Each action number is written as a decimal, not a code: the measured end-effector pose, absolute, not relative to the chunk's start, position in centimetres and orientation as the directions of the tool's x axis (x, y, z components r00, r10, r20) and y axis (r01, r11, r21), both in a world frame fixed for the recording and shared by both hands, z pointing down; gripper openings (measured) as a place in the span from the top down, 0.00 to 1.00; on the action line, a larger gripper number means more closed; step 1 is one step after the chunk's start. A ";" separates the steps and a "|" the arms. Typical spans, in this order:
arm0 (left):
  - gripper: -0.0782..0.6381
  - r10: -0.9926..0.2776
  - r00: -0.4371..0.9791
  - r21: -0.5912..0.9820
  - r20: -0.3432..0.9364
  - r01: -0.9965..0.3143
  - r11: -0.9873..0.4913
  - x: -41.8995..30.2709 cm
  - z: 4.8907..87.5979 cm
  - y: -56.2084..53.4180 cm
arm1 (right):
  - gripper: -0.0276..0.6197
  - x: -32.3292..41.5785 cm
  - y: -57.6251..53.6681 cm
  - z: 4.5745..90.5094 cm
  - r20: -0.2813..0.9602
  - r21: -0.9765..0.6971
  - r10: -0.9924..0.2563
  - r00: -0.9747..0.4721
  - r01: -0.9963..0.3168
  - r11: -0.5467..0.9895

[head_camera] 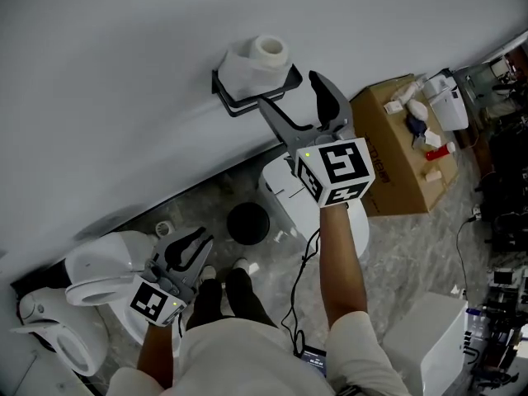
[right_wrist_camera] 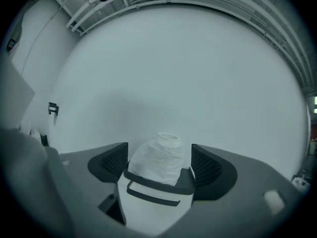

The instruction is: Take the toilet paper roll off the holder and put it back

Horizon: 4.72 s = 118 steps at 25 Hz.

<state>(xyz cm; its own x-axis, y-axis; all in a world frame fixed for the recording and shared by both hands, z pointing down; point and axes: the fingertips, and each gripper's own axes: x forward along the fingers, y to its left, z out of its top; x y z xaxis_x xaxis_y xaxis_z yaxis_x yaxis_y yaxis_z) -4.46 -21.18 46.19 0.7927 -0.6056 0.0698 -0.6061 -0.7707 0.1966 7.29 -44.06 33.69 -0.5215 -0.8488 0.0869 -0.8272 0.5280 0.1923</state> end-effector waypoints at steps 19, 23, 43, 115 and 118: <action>0.76 -0.603 0.797 0.107 0.026 -0.602 -0.791 -1.2 45.3 -29.4 | 0.40 4.1 -52.1 37.6 0.140 0.217 -0.831 -0.539 -0.802 0.557; 0.76 -0.609 0.794 0.071 -0.003 -0.607 -0.792 -1.0 43.4 -31.6 | 0.46 4.2 -52.4 37.9 0.143 0.220 -0.838 -0.526 -0.809 0.545; 0.76 -0.585 0.810 0.029 -0.036 -0.585 -0.811 -0.9 38.7 -28.1 | 0.48 6.7 -38.8 29.4 0.082 0.257 -0.820 -0.567 -0.783 0.567; 0.72 -0.597 0.801 0.189 0.046 -0.593 -0.782 -1.1 46.5 -26.1 | 0.48 3.4 -51.0 36.3 0.140 0.228 -0.833 -0.535 -0.801 0.553; 0.72 -0.599 0.799 0.193 0.051 -0.597 -0.779 -1.2 46.7 -26.3 | 0.48 3.7 -51.3 37.7 0.140 0.203 -0.837 -0.529 -0.812 0.547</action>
